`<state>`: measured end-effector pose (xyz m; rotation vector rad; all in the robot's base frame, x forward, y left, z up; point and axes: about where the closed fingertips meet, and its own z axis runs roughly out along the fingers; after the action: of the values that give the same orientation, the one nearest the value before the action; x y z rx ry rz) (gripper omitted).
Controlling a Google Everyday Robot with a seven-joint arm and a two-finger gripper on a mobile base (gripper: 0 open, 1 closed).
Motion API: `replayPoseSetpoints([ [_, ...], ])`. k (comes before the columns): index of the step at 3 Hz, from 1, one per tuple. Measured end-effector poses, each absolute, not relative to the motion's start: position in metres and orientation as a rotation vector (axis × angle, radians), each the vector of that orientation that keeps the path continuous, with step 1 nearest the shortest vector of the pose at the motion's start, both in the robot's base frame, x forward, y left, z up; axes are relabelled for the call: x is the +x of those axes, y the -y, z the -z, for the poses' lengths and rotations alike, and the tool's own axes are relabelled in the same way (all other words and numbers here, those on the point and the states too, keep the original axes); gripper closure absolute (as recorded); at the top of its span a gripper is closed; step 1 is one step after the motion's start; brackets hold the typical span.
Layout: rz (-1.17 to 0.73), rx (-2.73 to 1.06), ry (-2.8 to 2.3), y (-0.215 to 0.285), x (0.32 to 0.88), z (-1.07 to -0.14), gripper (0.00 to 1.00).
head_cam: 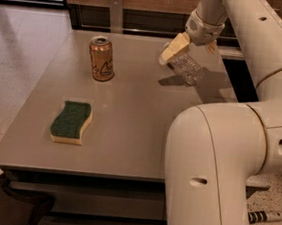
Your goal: Place water bottle upright
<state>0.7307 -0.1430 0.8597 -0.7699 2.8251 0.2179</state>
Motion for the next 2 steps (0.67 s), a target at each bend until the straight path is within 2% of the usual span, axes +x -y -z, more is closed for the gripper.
replayPoseSetpoints([
  [2, -0.064, -0.852, -2.849, 0.141, 0.755, -0.840, 0.00],
])
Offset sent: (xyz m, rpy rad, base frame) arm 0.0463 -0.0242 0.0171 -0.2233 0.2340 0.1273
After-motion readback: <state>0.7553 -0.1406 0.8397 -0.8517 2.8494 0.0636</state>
